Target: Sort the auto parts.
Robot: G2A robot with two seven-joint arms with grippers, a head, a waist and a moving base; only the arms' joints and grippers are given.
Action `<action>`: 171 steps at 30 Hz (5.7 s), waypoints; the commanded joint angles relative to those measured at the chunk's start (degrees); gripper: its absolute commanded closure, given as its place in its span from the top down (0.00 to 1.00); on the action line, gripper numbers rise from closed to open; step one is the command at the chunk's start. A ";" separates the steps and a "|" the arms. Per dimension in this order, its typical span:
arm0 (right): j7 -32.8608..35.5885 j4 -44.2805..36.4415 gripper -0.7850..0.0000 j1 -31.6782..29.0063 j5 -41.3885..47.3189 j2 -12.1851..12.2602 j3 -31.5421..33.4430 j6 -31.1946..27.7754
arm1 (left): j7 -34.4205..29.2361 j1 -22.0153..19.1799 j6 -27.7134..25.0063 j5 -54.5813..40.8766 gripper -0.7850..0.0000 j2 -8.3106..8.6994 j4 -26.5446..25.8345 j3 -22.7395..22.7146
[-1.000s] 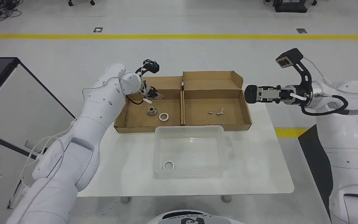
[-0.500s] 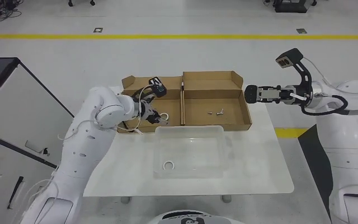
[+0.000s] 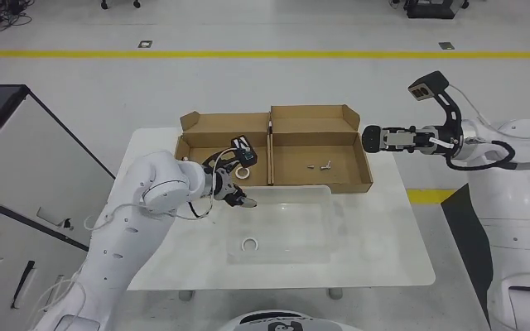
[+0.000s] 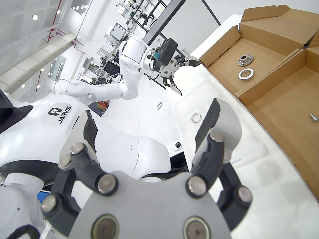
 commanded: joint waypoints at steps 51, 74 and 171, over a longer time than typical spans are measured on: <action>0.00 0.00 1.00 0.00 0.00 0.00 0.00 0.00 | -1.51 -33.96 1.51 -15.22 0.53 7.31 8.80 51.74; 0.00 0.00 1.00 0.00 0.00 0.00 0.00 0.00 | -2.85 -32.38 2.84 -13.11 0.48 2.18 15.35 55.90; 0.00 0.00 1.00 0.00 0.00 0.00 0.00 0.00 | -1.67 -37.22 2.03 -22.37 0.00 6.47 8.42 41.06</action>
